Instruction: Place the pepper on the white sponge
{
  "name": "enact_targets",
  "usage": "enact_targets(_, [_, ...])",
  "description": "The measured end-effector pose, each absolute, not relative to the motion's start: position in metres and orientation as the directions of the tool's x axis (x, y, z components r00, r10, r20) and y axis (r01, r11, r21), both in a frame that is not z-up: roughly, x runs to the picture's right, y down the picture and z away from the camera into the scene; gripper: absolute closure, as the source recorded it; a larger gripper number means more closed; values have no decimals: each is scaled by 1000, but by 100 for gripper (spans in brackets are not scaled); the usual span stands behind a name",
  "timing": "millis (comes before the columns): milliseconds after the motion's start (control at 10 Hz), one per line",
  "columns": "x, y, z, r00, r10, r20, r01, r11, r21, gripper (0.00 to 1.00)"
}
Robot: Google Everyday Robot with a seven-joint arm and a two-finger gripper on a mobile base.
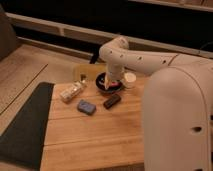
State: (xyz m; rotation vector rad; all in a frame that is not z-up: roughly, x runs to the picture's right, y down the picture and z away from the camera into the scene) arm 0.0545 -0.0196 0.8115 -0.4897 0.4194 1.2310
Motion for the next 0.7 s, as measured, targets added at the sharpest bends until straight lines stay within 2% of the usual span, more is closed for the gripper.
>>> enact_targets(300, [29,-25,798,518,690,-505,-854,387,-348,35])
enact_targets(700, [18,-25,793,640,626,-446,-765,464,-447,35])
